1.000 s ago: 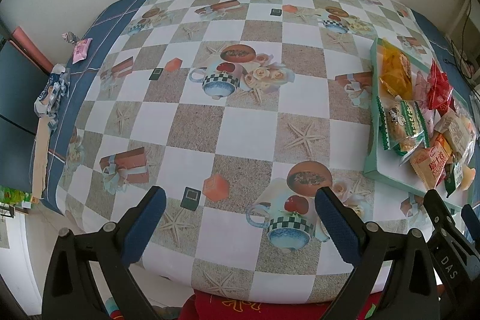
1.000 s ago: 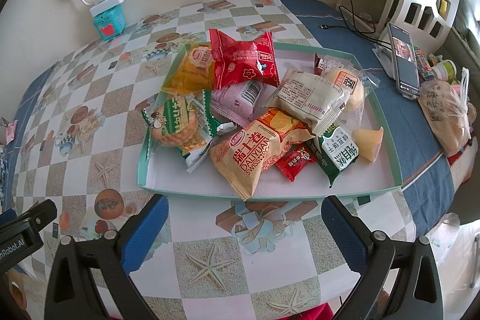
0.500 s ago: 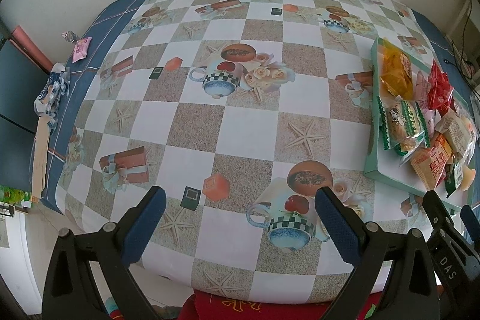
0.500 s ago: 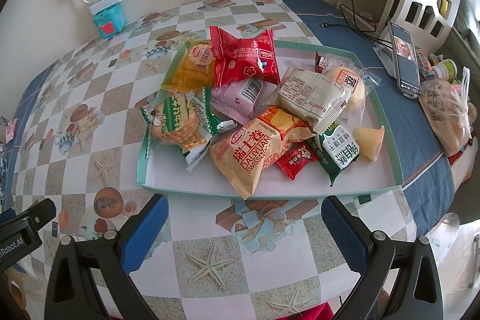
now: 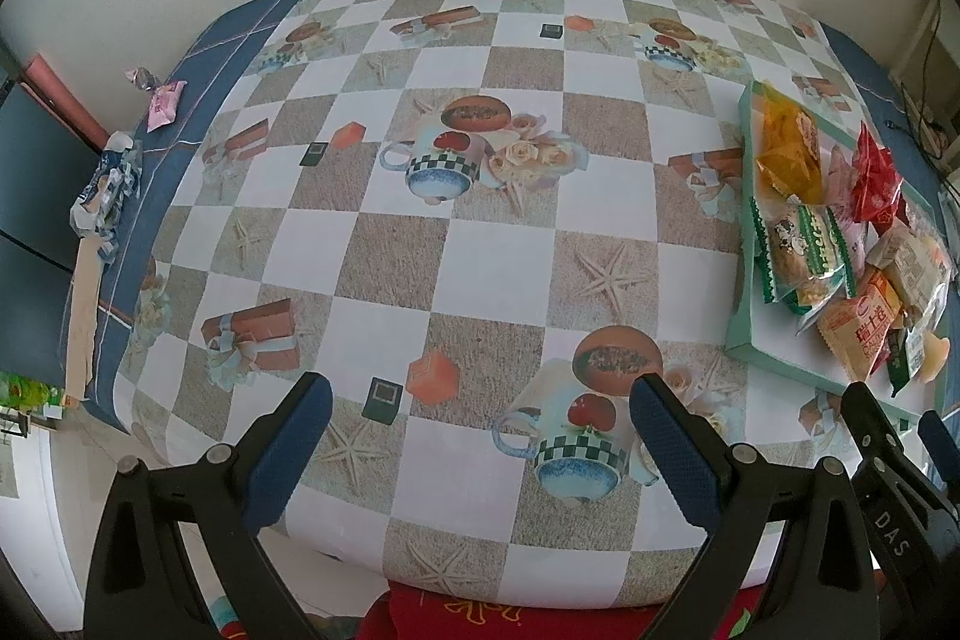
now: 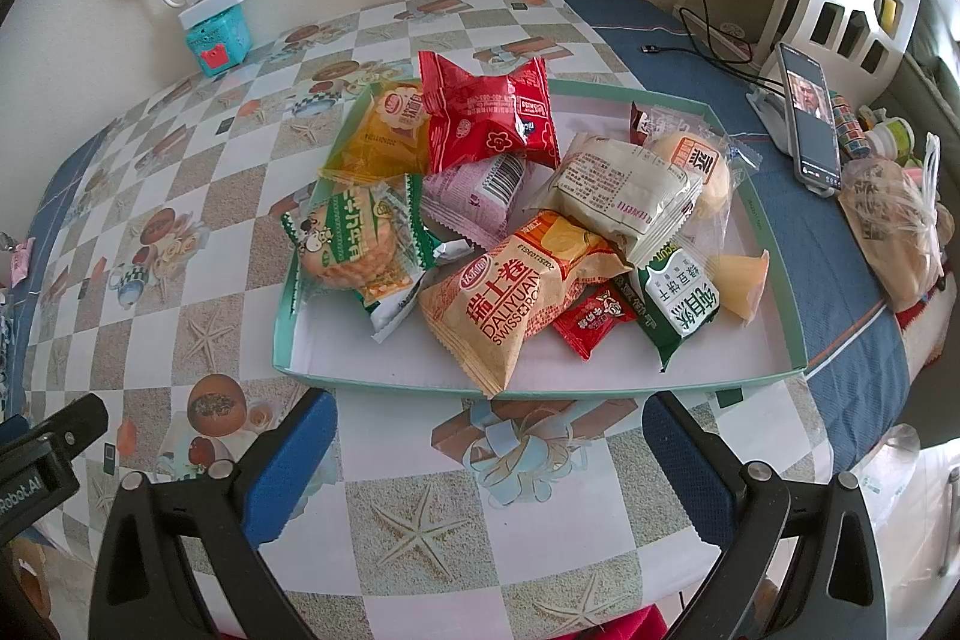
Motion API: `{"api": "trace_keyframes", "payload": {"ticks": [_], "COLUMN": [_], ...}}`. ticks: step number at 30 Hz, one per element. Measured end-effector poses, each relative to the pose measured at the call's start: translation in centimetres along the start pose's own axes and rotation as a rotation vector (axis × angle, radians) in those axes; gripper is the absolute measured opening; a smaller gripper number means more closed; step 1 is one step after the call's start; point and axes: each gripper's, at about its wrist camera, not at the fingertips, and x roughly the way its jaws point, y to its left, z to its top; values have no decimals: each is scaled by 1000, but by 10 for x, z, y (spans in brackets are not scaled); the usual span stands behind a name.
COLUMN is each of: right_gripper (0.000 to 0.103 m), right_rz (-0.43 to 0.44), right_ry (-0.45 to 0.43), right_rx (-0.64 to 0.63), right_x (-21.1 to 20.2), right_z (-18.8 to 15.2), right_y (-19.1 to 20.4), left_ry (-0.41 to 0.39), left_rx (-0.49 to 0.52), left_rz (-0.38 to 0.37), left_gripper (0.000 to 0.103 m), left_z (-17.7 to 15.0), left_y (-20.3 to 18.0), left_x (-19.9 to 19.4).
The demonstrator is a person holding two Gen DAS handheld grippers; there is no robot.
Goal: Organize snacks
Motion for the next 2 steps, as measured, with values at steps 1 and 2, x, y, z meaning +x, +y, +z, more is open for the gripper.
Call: {"api": "trace_keyframes", "payload": {"ticks": [1,2], "right_gripper": [103,103], "right_rz": [0,1], "right_ry": [0,1], "right_rx": [0,-1], "right_x": [0,0], "right_z": [0,-1], "right_y": [0,0], "left_ry": [2,3], "left_rx": [3,5], "left_rz": [-4,-7], "left_gripper": [100,100], "left_z": [0,0], "left_y": [0,-1], "left_x": [0,0]}}
